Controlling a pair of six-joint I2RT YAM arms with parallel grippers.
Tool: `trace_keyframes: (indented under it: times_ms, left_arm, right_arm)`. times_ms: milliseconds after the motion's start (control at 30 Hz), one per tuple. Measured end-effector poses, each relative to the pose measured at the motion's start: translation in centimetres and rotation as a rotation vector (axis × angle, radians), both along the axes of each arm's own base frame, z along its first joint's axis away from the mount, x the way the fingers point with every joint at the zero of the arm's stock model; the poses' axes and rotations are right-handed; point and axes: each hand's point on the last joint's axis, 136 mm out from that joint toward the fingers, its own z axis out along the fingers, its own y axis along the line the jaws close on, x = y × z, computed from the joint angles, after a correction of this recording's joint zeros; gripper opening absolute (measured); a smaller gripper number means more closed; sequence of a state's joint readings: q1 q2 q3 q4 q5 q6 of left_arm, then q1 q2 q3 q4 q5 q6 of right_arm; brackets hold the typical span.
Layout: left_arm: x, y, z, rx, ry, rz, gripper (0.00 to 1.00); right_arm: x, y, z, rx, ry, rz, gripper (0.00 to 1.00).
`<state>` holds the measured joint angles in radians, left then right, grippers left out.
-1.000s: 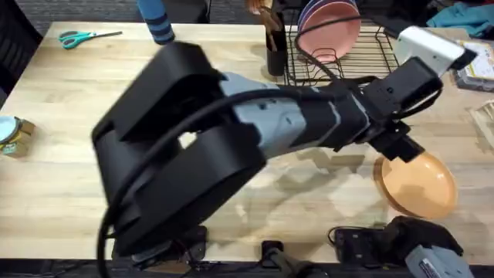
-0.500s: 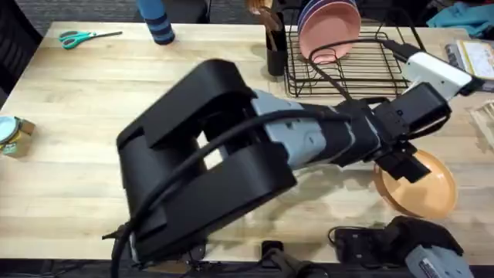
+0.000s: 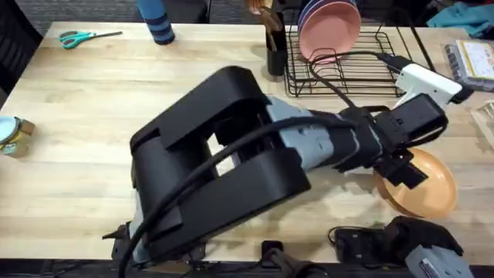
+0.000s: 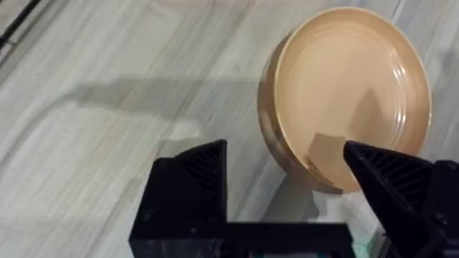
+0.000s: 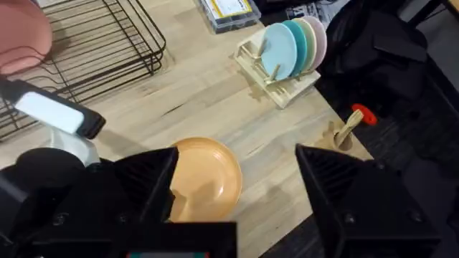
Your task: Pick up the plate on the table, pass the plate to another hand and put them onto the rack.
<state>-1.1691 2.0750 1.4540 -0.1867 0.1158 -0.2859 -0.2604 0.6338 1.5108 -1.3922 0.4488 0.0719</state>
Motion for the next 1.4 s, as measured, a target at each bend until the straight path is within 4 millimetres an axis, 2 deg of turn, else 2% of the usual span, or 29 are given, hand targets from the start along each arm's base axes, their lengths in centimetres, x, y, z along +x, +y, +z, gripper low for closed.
trace_keyframes:
  times_ms: [200,233,300,633,833,1100,1133,1167,1267,1400]
  left_arm:
    - [-1.1,-0.4,-0.5,0.01,-0.003,-0.019,0.995]
    - [-1.5,-0.3,-2.0,0.038,0.008,-0.024,0.995]
    - [-1.3,-0.3,-2.7,0.051,-0.001,-0.019,0.995]
    - [-1.5,-0.4,-2.8,0.076,-0.049,0.007,0.975]
    - [-1.2,0.0,-3.0,0.092,-0.057,0.019,0.753]
    - [-1.5,0.0,-3.2,0.096,-0.052,0.015,0.358]
    - [-1.6,-0.1,-3.2,0.095,-0.052,0.013,0.182]
    - [-1.6,-0.1,-3.2,0.094,-0.052,0.013,0.131]
    - [-1.5,-0.6,-2.6,0.074,-0.055,0.014,0.051]
    - [-1.4,-0.7,-2.5,0.071,-0.055,0.016,0.045]
  right_arm:
    - [0.0,0.0,0.0,0.0,0.0,0.0,0.993]
    - [0.0,0.0,0.0,0.0,0.0,0.0,0.993]
    - [0.0,0.0,0.0,0.0,0.0,0.0,0.993]
    - [0.3,-0.1,0.4,-0.009,-0.02,0.002,0.993]
    - [0.3,-0.1,0.5,-0.009,-0.02,0.003,0.993]
    - [0.3,-0.1,0.5,-0.021,-0.009,0.012,0.993]
    - [0.3,-0.1,0.5,-0.026,-0.005,0.016,0.993]
    - [0.3,-0.1,0.5,-0.026,-0.004,0.016,0.993]
    - [0.3,-0.1,0.5,-0.029,-0.002,0.018,0.993]
    - [0.3,-0.1,0.5,-0.031,0.0,0.02,0.993]
